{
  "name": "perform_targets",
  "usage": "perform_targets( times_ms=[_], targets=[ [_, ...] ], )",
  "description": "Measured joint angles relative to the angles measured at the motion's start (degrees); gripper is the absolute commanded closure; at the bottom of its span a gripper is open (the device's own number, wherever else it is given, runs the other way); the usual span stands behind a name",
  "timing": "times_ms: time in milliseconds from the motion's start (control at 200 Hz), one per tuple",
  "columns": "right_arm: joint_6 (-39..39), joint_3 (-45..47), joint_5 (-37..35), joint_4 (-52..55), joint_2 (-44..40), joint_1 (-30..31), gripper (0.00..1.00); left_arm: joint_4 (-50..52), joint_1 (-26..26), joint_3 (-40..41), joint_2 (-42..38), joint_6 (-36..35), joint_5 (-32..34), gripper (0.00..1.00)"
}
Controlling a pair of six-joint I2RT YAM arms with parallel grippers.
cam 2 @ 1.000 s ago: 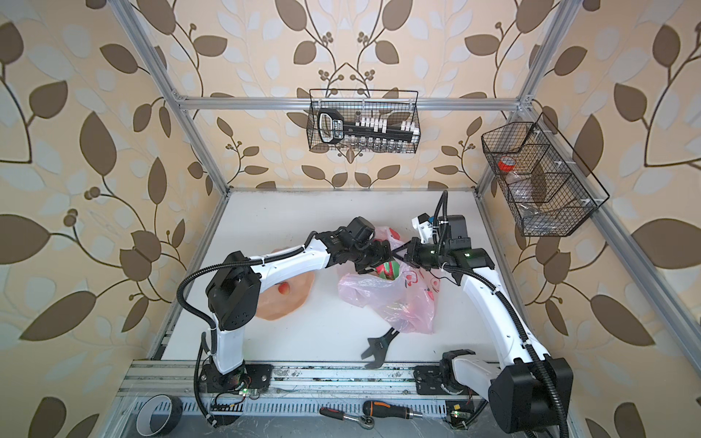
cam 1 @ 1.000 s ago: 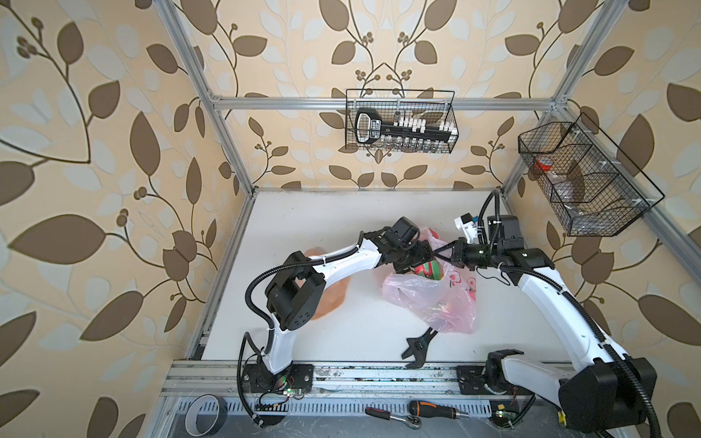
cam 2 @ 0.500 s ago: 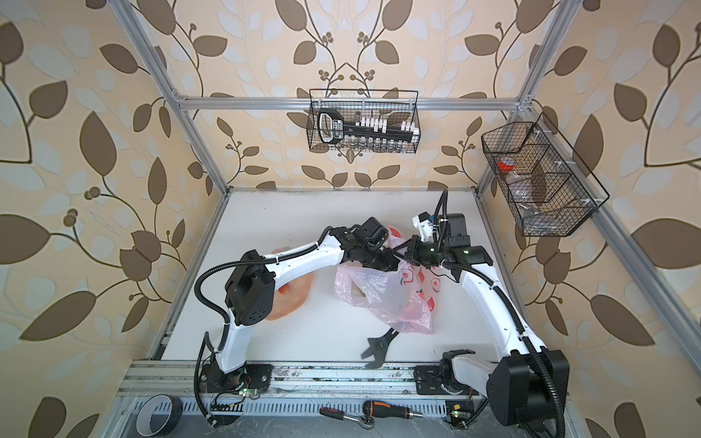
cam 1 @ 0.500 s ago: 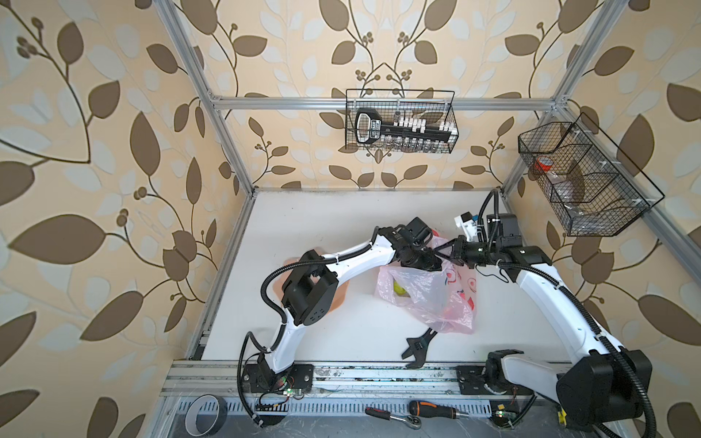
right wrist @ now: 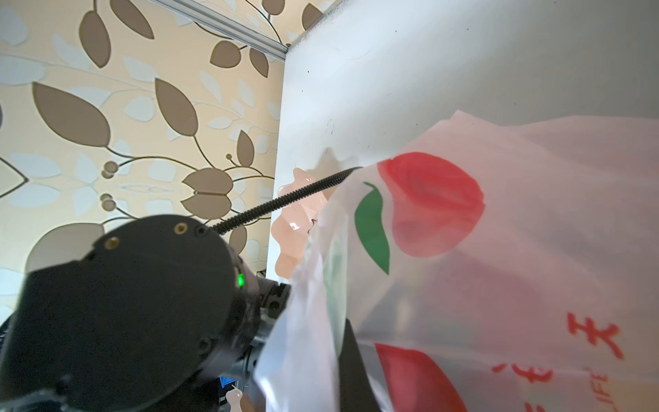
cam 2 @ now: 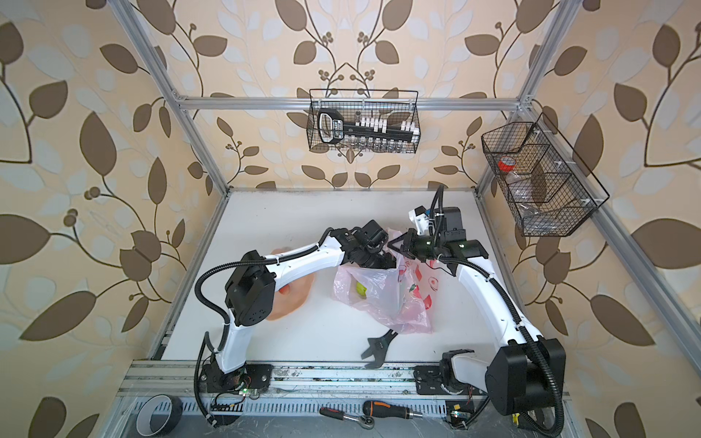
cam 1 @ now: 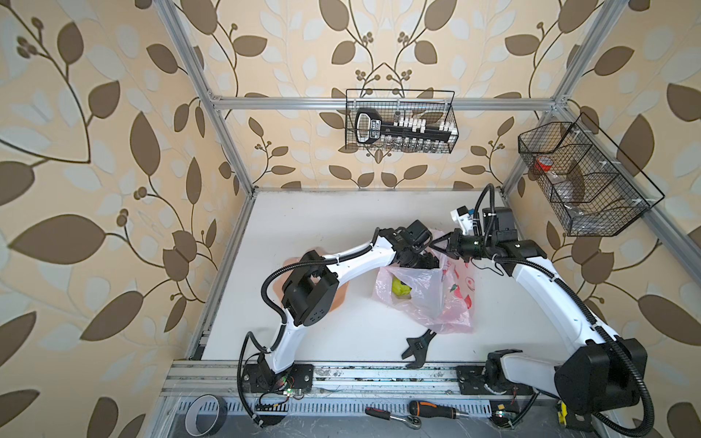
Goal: Place the fruits into the plastic bag
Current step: Place the fruit in the plastic bag.
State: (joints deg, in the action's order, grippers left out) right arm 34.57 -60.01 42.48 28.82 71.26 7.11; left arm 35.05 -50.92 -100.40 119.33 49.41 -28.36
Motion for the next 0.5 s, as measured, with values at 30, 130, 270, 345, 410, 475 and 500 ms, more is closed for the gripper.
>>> perform_targets(
  times_ms=[30, 130, 270, 345, 410, 475, 500],
  targets=[
    [0.1, 0.0, 0.0, 0.0, 0.0, 0.1, 1.00, -0.1, 0.0, 0.0, 0.0, 0.3, -0.3, 0.13],
    [0.1, 0.0, 0.0, 0.0, 0.0, 0.2, 1.00, -0.3, 0.0, 0.0, 0.0, 0.7, -1.2, 0.07],
    [-0.1, 0.0, 0.0, 0.2, 0.0, -0.5, 1.00, -0.6, 0.0, 0.4, -0.4, 1.6, -2.0, 0.01],
    [-0.1, 0.0, 0.0, 0.4, 0.0, -1.3, 1.00, -0.8, 0.0, 0.4, -1.1, 1.9, -2.8, 0.01],
    [-0.3, 0.0, 0.0, 0.7, 0.0, -2.2, 1.00, -1.2, -0.1, 0.4, -2.1, 2.1, -3.3, 0.01],
    [-0.6, 0.0, 0.2, 1.0, 0.0, -3.2, 1.00, -1.2, -0.1, 0.4, -3.5, 2.2, -3.8, 0.01],
    [-0.8, 0.0, 0.2, 1.2, 0.0, -3.5, 1.00, -1.3, -0.1, 0.4, -4.0, 2.2, -4.0, 0.01]
  ],
)
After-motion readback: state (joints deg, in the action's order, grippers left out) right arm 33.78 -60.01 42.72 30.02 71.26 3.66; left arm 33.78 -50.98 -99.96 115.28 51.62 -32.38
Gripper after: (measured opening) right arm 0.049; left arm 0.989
